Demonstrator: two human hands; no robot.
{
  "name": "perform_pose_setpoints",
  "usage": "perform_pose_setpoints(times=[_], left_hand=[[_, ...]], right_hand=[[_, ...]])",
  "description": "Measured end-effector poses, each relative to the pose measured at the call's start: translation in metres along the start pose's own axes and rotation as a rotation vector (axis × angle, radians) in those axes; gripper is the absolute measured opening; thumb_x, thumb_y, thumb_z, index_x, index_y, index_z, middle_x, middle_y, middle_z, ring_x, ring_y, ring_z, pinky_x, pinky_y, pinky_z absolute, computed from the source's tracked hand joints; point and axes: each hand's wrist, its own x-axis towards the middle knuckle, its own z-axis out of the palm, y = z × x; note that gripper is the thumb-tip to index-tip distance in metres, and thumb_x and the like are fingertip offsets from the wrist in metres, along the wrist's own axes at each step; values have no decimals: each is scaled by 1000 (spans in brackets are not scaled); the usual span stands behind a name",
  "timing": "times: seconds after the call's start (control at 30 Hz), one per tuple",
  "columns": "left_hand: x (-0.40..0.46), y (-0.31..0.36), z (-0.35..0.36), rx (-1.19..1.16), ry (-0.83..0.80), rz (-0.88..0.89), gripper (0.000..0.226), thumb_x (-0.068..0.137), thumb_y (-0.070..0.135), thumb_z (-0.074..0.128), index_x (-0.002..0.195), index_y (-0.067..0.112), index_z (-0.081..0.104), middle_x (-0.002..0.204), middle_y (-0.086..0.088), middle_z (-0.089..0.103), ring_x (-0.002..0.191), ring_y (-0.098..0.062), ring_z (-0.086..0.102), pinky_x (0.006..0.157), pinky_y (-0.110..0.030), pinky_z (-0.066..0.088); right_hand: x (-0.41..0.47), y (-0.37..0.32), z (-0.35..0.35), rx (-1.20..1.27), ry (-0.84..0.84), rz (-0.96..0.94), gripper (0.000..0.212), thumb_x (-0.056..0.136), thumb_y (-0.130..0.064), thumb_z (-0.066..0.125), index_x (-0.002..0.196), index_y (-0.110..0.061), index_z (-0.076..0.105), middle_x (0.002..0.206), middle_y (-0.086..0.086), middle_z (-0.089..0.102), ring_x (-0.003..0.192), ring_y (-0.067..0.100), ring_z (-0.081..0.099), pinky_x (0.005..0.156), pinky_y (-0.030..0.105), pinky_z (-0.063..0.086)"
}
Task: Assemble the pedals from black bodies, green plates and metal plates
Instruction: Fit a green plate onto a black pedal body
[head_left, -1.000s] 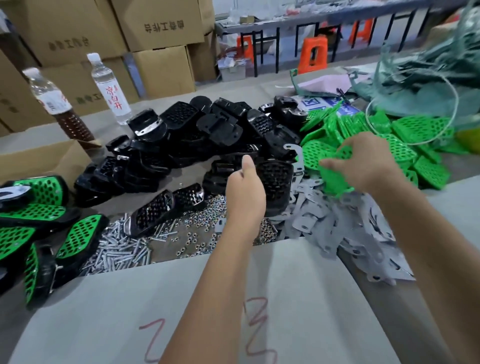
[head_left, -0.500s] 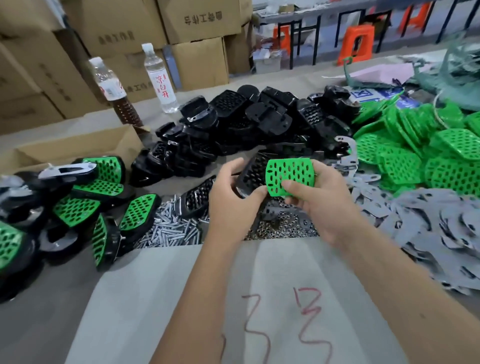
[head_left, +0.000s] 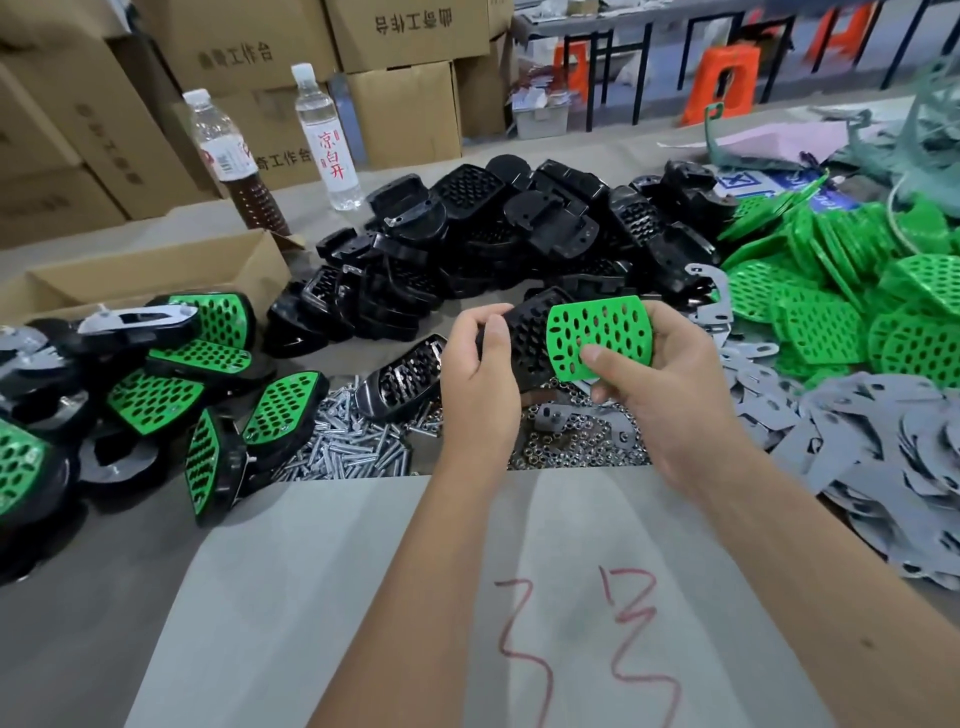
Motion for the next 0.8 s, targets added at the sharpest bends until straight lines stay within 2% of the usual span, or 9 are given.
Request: perform_pose_setpoints(times=[0.1,0.2,0.27,0.37,0.43,0.5,0.6,0.7,0.8], left_hand=[[0,1,0,-75,-21,-39,29,112,30,41,112,19,68,116,-7,70,107,-31,71,74,-50,64],[0,3,0,-125,-10,-62,29,113,26,41,109,14,67,106,-10,70,83,-23,76,54,-36,61],[2,2,0,-108,21,-50,32,112,24,40,104,15,69,102,-10,69,83,-27,73,55,-40,60],[5,0,0,-39,32,-14,40,111,26,38,96,23,75,105,-11,72,100,-42,70,74,-61,60],[3,1,0,-43,19,-22,43,112,33,37,96,24,76,102,-12,74,91,-36,74,60,-50,61],[1,2,0,-83,13,-52,46,113,39,37,98,22,76,93,-11,75,71,-24,74,46,-33,54],[2,2,0,-95,21,-81,50,113,44,36,96,21,78,81,-3,76,64,-19,72,44,-30,52],[1,2,1,-79,9,-76,52,112,47,35,91,25,78,87,-8,77,73,-32,75,48,-37,56],[0,1,1,-43,-3,-73,53,112,50,34,88,30,78,88,-5,79,83,-30,76,64,-46,61]], right_hand=[[0,-1,1,-4,10,-7,26,83,-12,77,107,-17,69,104,6,79,77,32,70,58,26,54],[0,-3,2,47,-18,-51,19,84,-7,73,99,-19,73,101,8,78,78,25,70,55,26,52],[-1,-7,2,109,-55,-91,24,83,-2,68,91,-23,76,102,8,74,76,22,60,61,27,48],[-1,-13,-1,216,-29,-88,50,85,16,50,86,-27,77,108,7,71,77,20,50,60,27,38],[-1,-16,-4,268,-6,-57,54,88,19,38,92,-21,73,96,11,66,67,18,49,53,29,34],[-1,-18,-6,329,-36,-16,43,86,8,34,99,-12,69,95,16,66,68,22,54,52,31,38],[0,-20,-5,346,-75,42,29,88,-15,41,96,-6,68,108,20,70,75,26,63,55,34,49],[0,-14,-3,78,-34,-5,10,100,-6,60,94,-13,62,89,13,70,60,26,63,51,34,50],[-1,-7,-4,-117,-94,-58,34,90,-9,74,112,-23,52,85,7,72,53,21,56,47,30,46]])
